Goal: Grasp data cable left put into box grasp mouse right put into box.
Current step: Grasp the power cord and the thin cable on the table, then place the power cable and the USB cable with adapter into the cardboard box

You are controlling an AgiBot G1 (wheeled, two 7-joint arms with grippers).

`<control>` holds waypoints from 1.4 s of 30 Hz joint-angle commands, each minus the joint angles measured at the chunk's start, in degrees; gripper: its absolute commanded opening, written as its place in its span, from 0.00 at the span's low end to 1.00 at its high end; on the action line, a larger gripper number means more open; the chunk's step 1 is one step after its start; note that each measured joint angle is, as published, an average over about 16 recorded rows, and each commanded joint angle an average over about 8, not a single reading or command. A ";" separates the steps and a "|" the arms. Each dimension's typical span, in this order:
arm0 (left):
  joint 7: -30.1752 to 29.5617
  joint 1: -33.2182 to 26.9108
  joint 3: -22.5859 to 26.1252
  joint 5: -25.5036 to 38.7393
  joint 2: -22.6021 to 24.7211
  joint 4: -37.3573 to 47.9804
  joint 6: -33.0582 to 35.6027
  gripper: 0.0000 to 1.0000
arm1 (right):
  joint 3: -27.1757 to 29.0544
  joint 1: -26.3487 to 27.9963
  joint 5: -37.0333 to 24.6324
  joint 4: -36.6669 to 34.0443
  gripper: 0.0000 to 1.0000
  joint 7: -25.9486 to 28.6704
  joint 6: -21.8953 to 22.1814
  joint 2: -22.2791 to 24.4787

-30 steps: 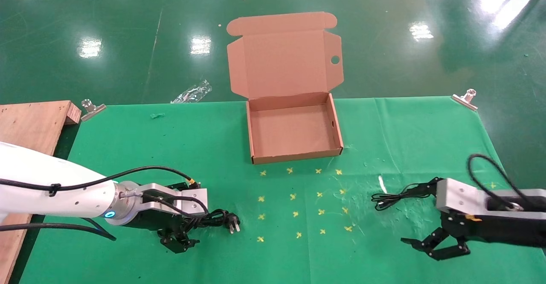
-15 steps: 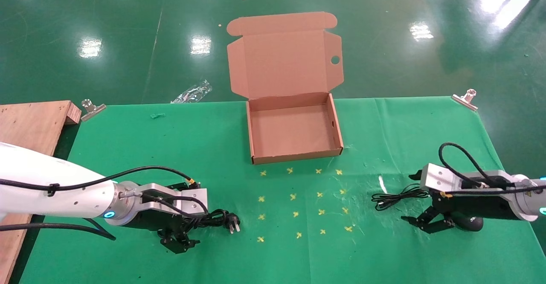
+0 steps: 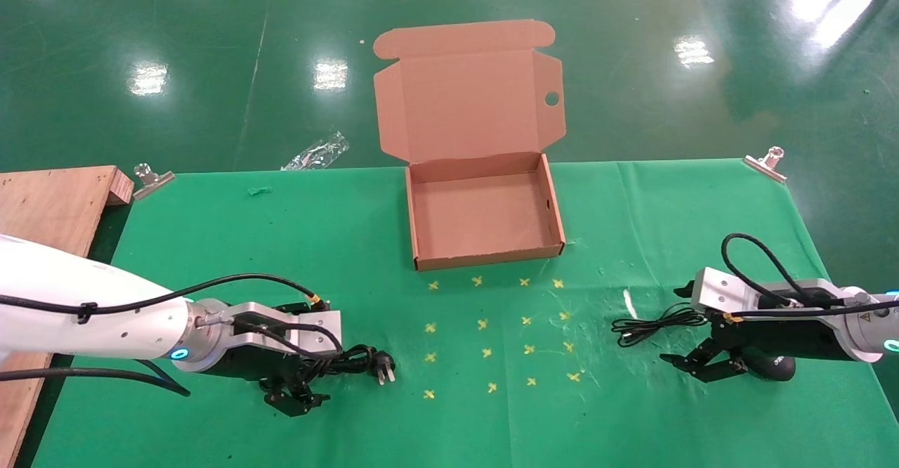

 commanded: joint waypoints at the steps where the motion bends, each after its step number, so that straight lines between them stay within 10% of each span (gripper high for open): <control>1: 0.00 0.00 -0.01 -0.01 -0.01 0.00 0.01 0.00 | 0.05 -0.13 0.10 0.38 0.00 0.10 -0.05 0.13; 42: -0.48 -1.79 -1.02 -1.79 -0.39 -0.94 1.40 0.00 | 1.61 3.86 1.21 -3.44 0.00 0.55 2.09 0.96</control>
